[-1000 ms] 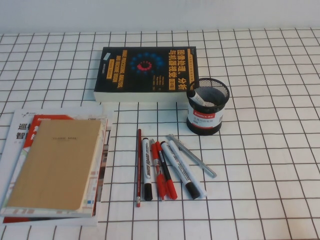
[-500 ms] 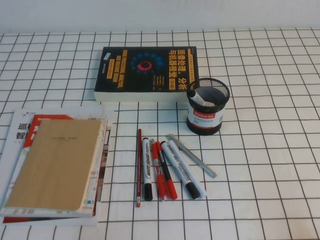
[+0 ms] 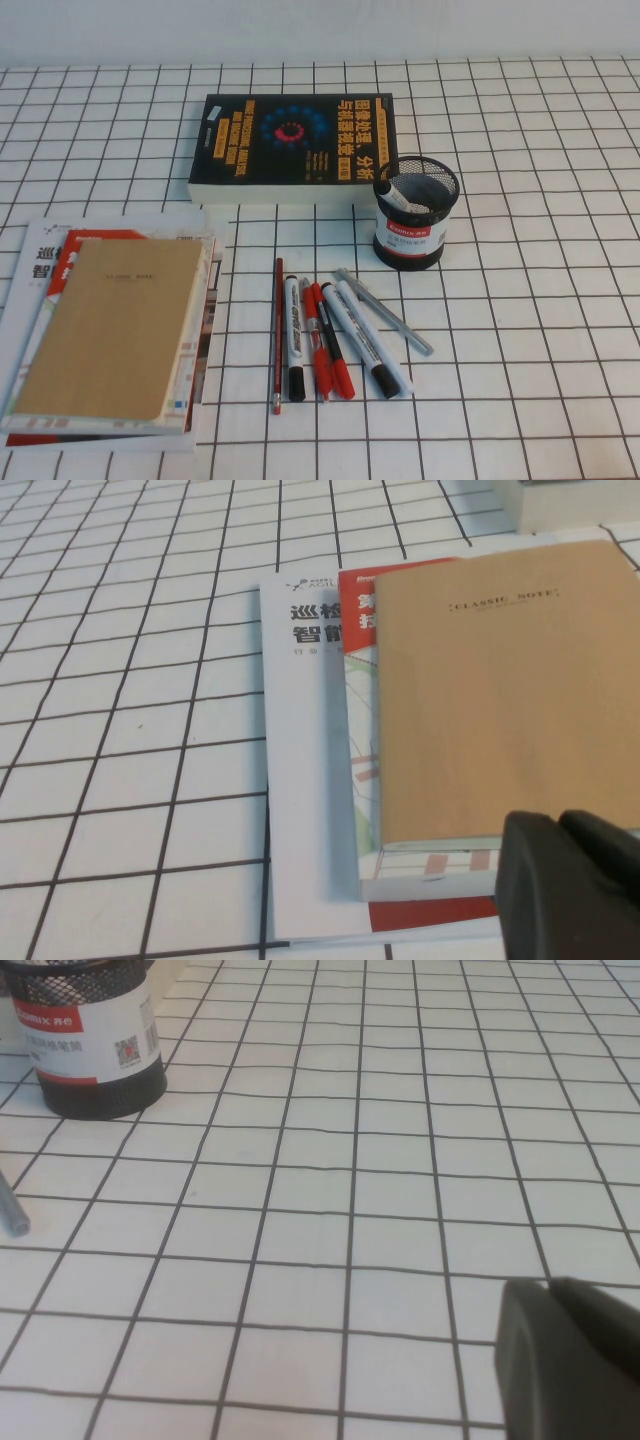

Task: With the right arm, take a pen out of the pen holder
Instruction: 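Take a marker out of the pen holder and lay it on the table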

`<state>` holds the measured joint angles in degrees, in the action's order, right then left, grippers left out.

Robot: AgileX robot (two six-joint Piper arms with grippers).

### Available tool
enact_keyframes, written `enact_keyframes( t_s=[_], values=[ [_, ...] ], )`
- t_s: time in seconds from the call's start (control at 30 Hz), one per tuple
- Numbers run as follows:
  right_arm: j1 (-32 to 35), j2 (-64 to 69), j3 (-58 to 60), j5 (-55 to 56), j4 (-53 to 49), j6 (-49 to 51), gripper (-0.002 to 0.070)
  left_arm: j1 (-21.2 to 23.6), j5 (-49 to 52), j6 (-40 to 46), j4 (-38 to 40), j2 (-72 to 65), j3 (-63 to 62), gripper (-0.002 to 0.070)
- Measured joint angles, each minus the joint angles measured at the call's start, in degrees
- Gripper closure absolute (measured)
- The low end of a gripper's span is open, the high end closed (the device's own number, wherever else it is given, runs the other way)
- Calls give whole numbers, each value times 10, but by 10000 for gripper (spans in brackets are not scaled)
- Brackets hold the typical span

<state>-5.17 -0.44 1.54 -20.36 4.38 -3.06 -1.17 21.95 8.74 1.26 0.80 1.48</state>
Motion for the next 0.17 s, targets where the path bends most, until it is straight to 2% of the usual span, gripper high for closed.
enact_keyframes(
  t_s=[0.17],
  values=[
    [0, 0, 0, 0, 0, 0, 692, 0, 0, 0, 0, 0, 0, 679]
  ],
)
